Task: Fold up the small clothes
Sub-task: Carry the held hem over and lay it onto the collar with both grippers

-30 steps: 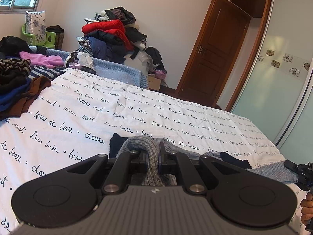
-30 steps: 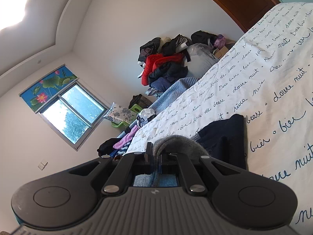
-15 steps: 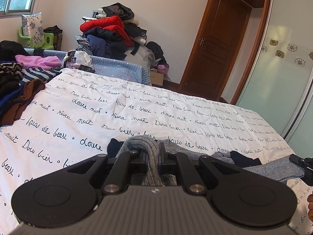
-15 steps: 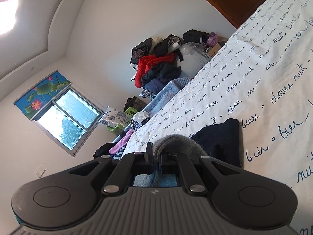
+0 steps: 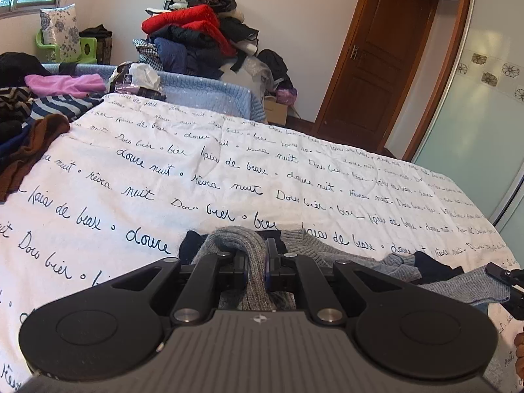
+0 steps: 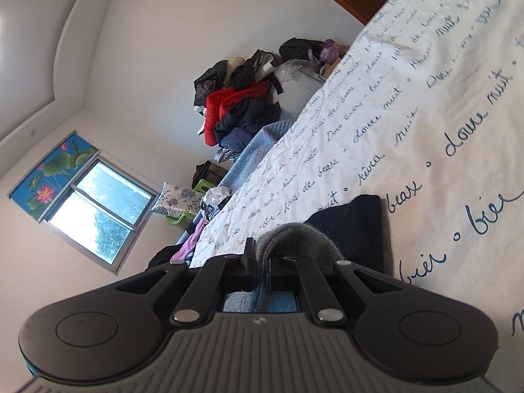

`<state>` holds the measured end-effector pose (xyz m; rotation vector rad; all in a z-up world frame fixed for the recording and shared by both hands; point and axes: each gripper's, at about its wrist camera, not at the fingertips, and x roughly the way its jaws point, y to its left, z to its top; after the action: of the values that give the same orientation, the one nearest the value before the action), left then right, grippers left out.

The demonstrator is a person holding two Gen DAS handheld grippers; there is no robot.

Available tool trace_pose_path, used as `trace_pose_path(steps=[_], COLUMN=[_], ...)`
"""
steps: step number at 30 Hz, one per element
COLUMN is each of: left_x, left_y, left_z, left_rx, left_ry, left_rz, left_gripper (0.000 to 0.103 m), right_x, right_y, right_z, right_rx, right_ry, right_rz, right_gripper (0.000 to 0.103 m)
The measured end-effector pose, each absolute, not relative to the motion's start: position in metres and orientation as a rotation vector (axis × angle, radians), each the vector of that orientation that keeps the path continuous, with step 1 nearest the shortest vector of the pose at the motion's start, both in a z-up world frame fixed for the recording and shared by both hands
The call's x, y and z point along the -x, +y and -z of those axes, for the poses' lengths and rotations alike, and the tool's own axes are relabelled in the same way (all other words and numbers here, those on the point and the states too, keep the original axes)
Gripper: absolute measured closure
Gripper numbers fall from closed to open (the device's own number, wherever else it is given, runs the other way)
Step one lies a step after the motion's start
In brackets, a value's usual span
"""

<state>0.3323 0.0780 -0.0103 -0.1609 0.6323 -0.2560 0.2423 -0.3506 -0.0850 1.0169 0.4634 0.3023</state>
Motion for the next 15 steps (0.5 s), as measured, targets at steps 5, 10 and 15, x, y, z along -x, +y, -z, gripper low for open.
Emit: trace_pose_path(steps=[5, 10, 15], left_x=[-0.343, -0.352, -0.365], left_y=[0.076, 0.078, 0.087], left_z=[0.021, 0.028, 0.037], left_rx=[0.173, 0.21, 0.307], left_ry=[0.651, 0.68, 0.744], left_rz=[0.244, 0.223, 0.216], left_gripper=[0.094, 0.093, 0.089], right_x=[-0.254, -0.266, -0.279], right_y=[-0.352, -0.356, -0.363], right_z=[0.099, 0.105, 0.118], right_rx=[-1.076, -1.126, -1.19], right_ry=[0.485, 0.497, 0.537], right_rz=[-0.279, -0.278, -0.228], right_gripper=[0.097, 0.095, 0.093])
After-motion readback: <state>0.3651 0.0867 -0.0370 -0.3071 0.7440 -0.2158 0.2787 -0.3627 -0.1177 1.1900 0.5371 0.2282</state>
